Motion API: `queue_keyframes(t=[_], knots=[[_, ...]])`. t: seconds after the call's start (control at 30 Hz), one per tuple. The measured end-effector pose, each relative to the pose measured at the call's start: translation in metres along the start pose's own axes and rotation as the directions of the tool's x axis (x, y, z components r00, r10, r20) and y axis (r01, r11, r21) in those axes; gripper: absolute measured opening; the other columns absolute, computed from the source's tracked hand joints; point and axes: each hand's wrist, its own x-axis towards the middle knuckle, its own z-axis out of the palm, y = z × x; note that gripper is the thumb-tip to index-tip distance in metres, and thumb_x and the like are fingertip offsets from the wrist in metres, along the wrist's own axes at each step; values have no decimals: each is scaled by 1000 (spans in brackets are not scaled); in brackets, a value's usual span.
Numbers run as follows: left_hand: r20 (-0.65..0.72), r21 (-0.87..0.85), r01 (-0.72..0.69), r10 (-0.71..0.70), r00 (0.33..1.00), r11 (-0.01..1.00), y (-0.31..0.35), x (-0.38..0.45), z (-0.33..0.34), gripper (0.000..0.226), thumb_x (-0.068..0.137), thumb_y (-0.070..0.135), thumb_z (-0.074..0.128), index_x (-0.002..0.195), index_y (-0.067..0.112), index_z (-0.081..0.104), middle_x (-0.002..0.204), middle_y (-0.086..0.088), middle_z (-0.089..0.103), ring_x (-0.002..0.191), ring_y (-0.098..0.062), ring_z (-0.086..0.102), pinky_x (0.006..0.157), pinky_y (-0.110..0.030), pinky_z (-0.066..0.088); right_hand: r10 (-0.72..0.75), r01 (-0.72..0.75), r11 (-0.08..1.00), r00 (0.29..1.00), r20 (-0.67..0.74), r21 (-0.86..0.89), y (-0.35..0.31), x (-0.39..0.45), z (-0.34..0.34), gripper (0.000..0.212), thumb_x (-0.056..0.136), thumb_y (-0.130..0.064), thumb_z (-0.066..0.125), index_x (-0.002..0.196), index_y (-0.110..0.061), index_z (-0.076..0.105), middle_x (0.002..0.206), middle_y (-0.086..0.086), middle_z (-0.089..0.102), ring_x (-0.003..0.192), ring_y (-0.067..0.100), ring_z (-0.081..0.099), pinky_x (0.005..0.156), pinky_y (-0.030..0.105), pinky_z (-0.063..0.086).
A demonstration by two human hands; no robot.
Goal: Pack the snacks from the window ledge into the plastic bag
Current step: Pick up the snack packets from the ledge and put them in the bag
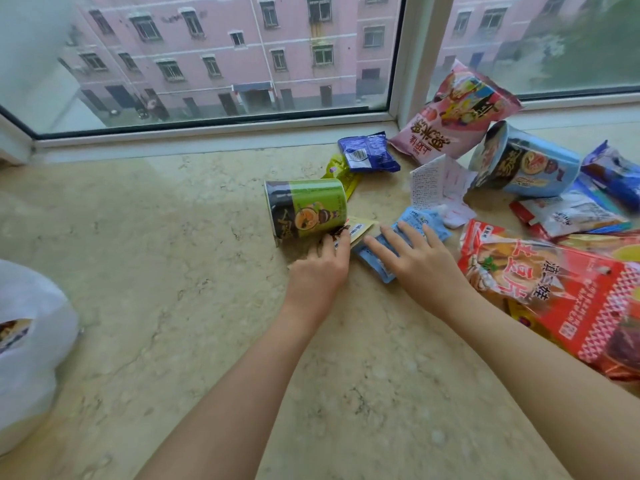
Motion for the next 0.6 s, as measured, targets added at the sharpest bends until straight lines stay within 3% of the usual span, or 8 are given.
queue_keyframes(t=[0.1,0.27,0.43,0.6], knots=[[-41,-1,-13,13,999,1000,-11,-7,1,59,62,0,72,120,11,66,97,-8,73,57,-18,66,37,-23,43,-41,40,999,998,-51,-30,-1,4,4,46,81,-3,60,125,-12,53,111,18,66,100,42,63,85,61,49],[-117,-27,-16,13,993,1000,-20,-25,3,61,59,1,78,118,10,67,100,-8,73,66,-19,69,39,-25,47,-117,106,992,977,-177,-67,-8,-1,1,38,93,0,34,117,-12,61,103,13,68,91,36,66,78,53,51],[-203,-6,-13,11,979,1000,-50,-73,-3,63,63,-6,74,123,11,64,106,-9,72,83,-21,72,49,-28,53,-133,143,989,952,-275,18,-26,-9,-14,31,88,5,47,111,-10,64,100,10,68,90,31,66,61,40,51],[-280,36,-51,59,958,998,-95,-125,-19,61,76,-11,53,129,18,60,110,-6,70,87,-20,70,54,-27,51,-63,113,985,940,-337,130,-62,-2,-49,33,85,5,54,110,-10,68,105,5,69,92,25,67,62,34,49]])
